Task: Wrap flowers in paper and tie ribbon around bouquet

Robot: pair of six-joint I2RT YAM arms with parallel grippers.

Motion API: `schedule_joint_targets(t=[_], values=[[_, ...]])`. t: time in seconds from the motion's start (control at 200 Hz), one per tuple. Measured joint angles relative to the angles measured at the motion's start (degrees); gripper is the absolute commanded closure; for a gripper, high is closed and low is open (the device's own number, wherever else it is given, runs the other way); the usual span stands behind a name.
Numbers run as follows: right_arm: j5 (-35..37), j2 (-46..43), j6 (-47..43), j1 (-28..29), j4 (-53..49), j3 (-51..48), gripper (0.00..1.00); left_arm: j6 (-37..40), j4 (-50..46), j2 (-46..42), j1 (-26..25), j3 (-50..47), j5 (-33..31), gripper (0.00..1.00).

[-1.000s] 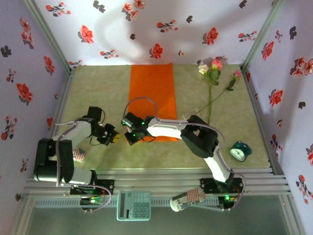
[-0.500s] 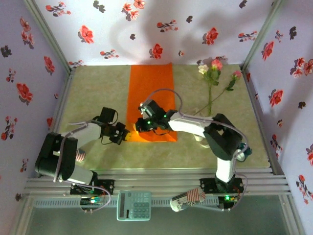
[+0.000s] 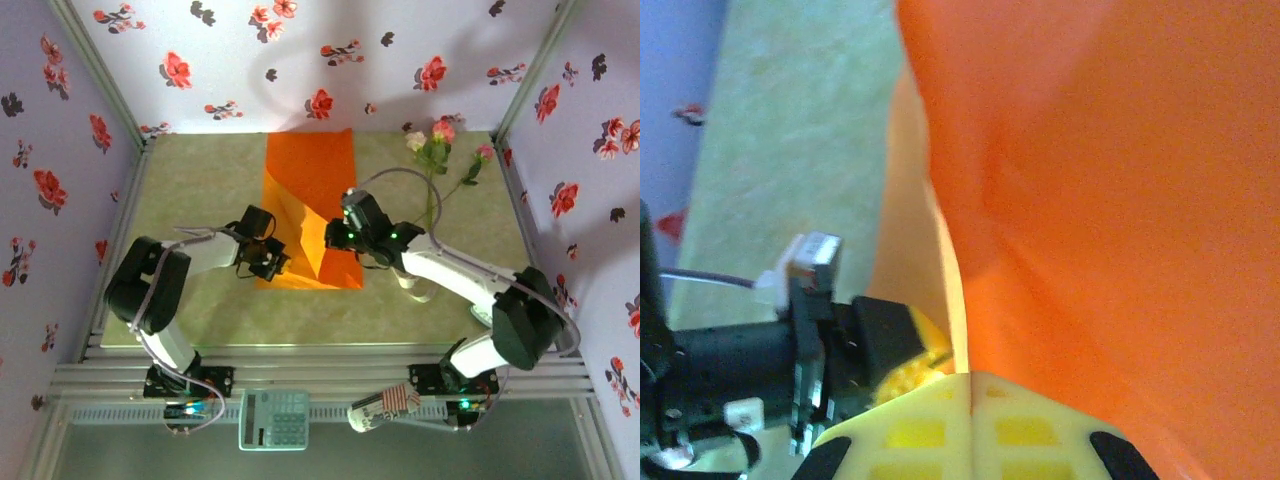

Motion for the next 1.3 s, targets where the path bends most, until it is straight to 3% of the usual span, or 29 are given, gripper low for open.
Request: schedule_joint_targets(t=[0.365, 0.665, 0.68, 0.725, 0.76, 0.8, 0.835, 0.955, 1.1, 1.155, 1.215, 1.3], values=[[20.90, -18.32, 6.12, -6.91, -22.58, -11.34, 1.00, -7.34, 9.68, -1.90, 0.46, -5.95, -0.52, 0.94], [24.96, -16.28, 8.96, -9.18, -35.63, -14.05, 1.00, -5.33, 5.22, -6.25, 7.72, -8.76, -1.18, 0.94], [24.96, -15.89, 9.03, -9.16, -36.11, -14.05, 0.94, -4.83, 4.72, -6.54, 8.41, -8.85, -1.20, 0.94], [24.94, -14.82, 9.35, -9.16, -37.33, -14.03, 0.64, -3.74, 3.23, -7.21, 10.23, -9.01, -1.38, 0.94], [24.83, -14.01, 9.60, -9.16, -38.21, -13.99, 0.48, -2.67, 1.99, -7.74, 11.74, -9.05, -1.51, 0.94], [24.70, -13.22, 9.51, -9.16, -39.36, -13.68, 0.38, -1.18, 0.50, -8.24, 13.49, -9.05, -1.84, 0.94], [24.70, -12.72, 9.35, -9.01, -40.30, -13.16, 0.36, 0.04, -0.57, -8.57, 14.93, -9.05, -2.05, 0.94], [25.11, -12.83, 6.36, -7.37, -41.42, -9.38, 0.46, 5.86, -5.77, -8.76, 19.39, -7.32, -3.08, 0.94], [22.62, -13.05, -0.22, -6.56, -35.41, -3.80, 0.52, 14.01, -15.93, -7.89, 23.17, -0.35, -9.31, 0.90], [20.15, -10.84, -3.04, -6.49, -31.87, -1.55, 0.54, 15.72, -18.58, -8.26, 22.21, 3.10, -10.93, 0.89], [17.40, -6.19, -5.51, -6.49, -28.22, 1.51, 0.63, 16.06, -19.10, -9.16, 19.52, 5.60, -11.13, 0.89], [14.23, 4.00, -7.19, -6.67, -23.91, 7.43, 0.72, 13.75, -16.90, -10.62, 12.22, 5.86, -8.96, 0.89]])
